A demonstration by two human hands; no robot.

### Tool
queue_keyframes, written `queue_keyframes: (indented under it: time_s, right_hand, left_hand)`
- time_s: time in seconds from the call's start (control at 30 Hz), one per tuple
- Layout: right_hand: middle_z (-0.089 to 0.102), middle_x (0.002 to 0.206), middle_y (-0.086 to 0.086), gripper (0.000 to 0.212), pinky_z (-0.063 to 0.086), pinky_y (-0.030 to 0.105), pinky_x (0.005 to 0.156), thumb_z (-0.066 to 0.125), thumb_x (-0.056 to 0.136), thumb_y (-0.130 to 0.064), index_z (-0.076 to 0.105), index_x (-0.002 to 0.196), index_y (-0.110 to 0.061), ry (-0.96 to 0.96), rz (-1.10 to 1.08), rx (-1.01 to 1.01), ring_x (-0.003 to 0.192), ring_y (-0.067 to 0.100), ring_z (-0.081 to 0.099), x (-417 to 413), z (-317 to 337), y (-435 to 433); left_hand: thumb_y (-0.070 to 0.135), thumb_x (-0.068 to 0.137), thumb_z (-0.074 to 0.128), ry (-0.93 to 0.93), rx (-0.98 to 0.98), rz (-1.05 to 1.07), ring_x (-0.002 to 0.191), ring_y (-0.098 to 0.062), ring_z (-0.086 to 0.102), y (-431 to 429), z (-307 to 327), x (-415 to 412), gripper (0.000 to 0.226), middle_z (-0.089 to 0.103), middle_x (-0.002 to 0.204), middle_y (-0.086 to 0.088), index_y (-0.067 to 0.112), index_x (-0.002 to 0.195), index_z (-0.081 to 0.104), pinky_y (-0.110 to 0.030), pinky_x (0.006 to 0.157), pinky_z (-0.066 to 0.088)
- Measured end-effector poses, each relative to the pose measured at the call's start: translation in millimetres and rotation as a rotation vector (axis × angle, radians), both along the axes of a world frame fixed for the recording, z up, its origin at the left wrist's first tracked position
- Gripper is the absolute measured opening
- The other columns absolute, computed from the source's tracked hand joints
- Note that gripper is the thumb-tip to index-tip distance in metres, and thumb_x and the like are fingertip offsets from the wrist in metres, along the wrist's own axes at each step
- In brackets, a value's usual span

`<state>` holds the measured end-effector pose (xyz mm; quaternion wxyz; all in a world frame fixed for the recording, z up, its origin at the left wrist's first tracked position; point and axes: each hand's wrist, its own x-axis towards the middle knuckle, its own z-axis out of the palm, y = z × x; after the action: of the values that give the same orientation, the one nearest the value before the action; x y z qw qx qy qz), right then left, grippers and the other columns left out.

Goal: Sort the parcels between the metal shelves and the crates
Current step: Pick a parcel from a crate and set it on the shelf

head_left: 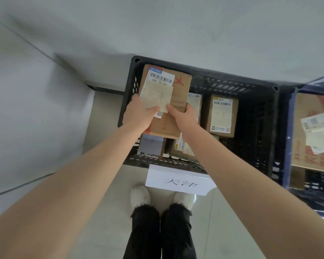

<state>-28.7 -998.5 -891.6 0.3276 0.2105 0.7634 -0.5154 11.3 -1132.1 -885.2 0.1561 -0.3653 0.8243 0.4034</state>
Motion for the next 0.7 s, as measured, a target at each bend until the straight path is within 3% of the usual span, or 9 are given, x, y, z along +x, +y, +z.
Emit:
queue_keyframes:
  time_s: [0.2, 0.5, 0.7]
  right_hand:
    - [0.062, 0.126, 0.004, 0.054, 0.050, 0.041, 0.096, 0.072, 0.089, -0.036, 0.050, 0.133, -0.015, 0.017, 0.044, 0.057, 0.115, 0.023, 0.060, -4, -1, -4]
    - [0.057, 0.131, 0.004, 0.060, 0.043, 0.032, 0.080, 0.069, 0.091, -0.039, 0.041, 0.140, -0.016, 0.039, 0.079, 0.164, 0.116, 0.021, 0.056, 3, -3, -5]
    - [0.058, 0.133, 0.005, 0.063, 0.048, 0.044, 0.101, 0.072, 0.089, -0.036, 0.043, 0.141, -0.016, -0.022, 0.063, 0.072, 0.122, 0.025, 0.056, 1, 10, 0]
  left_hand:
    - [0.042, 0.084, 0.074, -0.032, 0.000, -0.011, 0.120, -0.024, 0.055, 1, -4, -1, 0.076, 0.051, 0.136, -0.010, 0.007, 0.139, 0.034, -0.033, 0.082, 0.051]
    - [0.040, 0.079, 0.079, -0.001, -0.084, 0.074, 0.118, -0.026, 0.056, 14, -5, 4, 0.074, 0.054, 0.131, -0.010, 0.009, 0.133, 0.039, -0.040, 0.085, 0.056]
    - [0.043, 0.078, 0.079, -0.053, -0.048, 0.018, 0.120, -0.026, 0.055, 9, 8, 2, 0.080, 0.052, 0.133, -0.011, 0.008, 0.136, 0.037, -0.044, 0.090, 0.054]
